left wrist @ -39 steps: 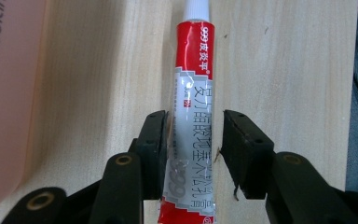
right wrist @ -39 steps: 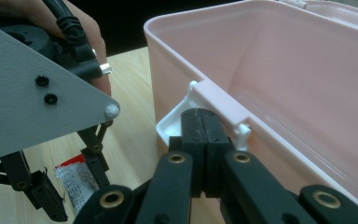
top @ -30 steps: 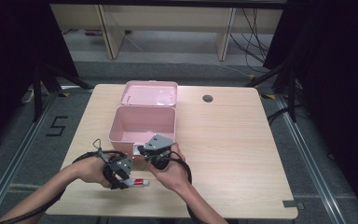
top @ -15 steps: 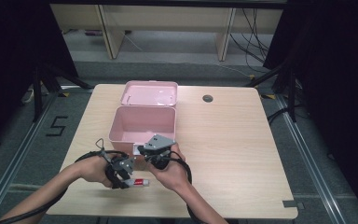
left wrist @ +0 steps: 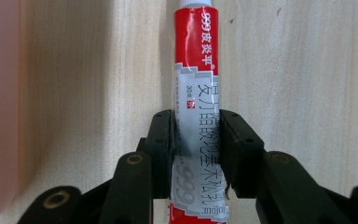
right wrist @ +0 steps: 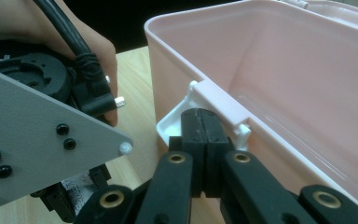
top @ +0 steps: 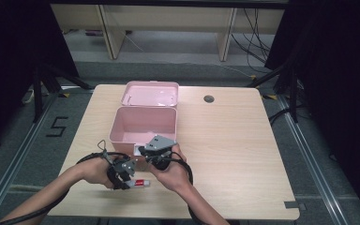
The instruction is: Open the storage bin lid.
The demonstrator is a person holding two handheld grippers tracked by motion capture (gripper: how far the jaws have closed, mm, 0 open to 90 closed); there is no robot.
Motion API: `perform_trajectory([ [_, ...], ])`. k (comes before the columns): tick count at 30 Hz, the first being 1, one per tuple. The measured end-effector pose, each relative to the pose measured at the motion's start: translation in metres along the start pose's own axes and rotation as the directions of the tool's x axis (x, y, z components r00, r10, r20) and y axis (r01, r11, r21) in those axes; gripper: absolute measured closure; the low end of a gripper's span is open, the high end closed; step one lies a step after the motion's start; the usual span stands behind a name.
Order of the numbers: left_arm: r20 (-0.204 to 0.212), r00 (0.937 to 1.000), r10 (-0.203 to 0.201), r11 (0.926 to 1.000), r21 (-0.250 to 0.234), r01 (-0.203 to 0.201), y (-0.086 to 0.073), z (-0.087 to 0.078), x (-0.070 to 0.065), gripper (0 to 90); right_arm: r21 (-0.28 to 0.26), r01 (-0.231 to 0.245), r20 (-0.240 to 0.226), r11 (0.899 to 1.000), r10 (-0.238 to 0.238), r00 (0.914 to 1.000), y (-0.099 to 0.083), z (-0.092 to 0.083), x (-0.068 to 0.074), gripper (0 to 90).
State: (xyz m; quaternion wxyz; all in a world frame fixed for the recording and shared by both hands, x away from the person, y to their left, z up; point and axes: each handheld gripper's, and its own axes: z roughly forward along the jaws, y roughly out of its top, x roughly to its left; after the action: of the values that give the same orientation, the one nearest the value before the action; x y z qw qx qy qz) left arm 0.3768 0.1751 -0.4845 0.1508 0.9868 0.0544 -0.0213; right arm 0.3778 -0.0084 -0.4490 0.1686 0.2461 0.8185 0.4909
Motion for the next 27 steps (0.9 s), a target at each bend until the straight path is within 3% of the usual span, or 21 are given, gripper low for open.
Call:
perform_trajectory([
  [2, 0.006, 1.0, -0.003, 1.0, 0.006, 0.003, 0.0002, -0.0003, 0.0002, 66.2, -0.002, 0.002, 0.0, 1.0, -0.002, 1.0, 0.0001, 0.0002, -0.0002, 90.0],
  [3, -0.032, 0.9993, 0.019, 0.9997, 0.013, -0.019, 0.0009, -0.0015, 0.0023, 66.3, -0.001, 0.003, 0.0, 1.0, -0.003, 1.0, 0.0001, 0.0002, -0.0002, 90.0],
  [8, -0.027, 0.9994, 0.022, 0.9995, 0.022, -0.022, 0.0014, -0.0015, 0.0024, 66.5, -0.001, -0.002, -0.003, 1.0, 0.002, 1.0, 0.0001, 0.0001, 0.0, 90.0],
  [9, -0.01, 0.9997, 0.023, 0.9995, 0.024, -0.022, 0.0014, -0.0013, 0.0022, 66.6, 0.0, -0.003, -0.003, 1.0, 0.003, 1.0, 0.0001, 0.0001, 0.0001, 90.0],
  [10, 0.01, 0.9984, 0.055, 0.9966, 0.061, -0.055, 0.0016, -0.0029, 0.0038, 66.7, 0.0, -0.005, -0.002, 1.0, 0.005, 1.0, 0.0001, 0.0, 0.0002, 90.0],
  [11, 0.017, 0.9997, 0.016, 0.9995, 0.026, -0.017, 0.0011, -0.0007, 0.0006, 66.8, 0.0, -0.002, -0.003, 1.0, 0.002, 1.0, 0.0001, 0.0001, 0.0001, 90.0],
  [12, 0.009, 0.9974, 0.071, 0.9953, 0.066, -0.071, 0.0018, -0.0032, 0.004, 67.0, 0.0, -0.002, -0.003, 1.0, 0.002, 1.0, 0.0002, 0.0001, 0.0, 90.0],
  [15, 0.017, 0.9988, 0.046, 0.9985, 0.029, -0.047, 0.0013, -0.0017, 0.0, 67.7, 0.0, -0.002, -0.003, 1.0, 0.002, 1.0, 0.0001, 0.0, 0.0, 90.0],
  [17, 0.017, 0.9961, 0.087, 0.9948, 0.053, -0.088, 0.0018, -0.0034, 0.0009, 68.0, 0.0, -0.002, -0.003, 1.0, 0.002, 1.0, 0.0001, 0.0001, 0.0, 90.0],
  [19, 0.026, 0.9971, 0.071, 0.9968, 0.034, -0.072, 0.0013, -0.0023, -0.0019, 68.1, -0.001, 0.001, -0.001, 1.0, -0.001, 1.0, 0.0002, 0.0003, -0.0001, 90.0],
  [27, 0.017, 0.9962, 0.085, 0.996, 0.026, -0.086, -0.0016, -0.0033, -0.004, 68.2, -0.002, 0.003, -0.001, 1.0, -0.003, 1.0, 0.0001, 0.0003, -0.0004, 90.0],
])
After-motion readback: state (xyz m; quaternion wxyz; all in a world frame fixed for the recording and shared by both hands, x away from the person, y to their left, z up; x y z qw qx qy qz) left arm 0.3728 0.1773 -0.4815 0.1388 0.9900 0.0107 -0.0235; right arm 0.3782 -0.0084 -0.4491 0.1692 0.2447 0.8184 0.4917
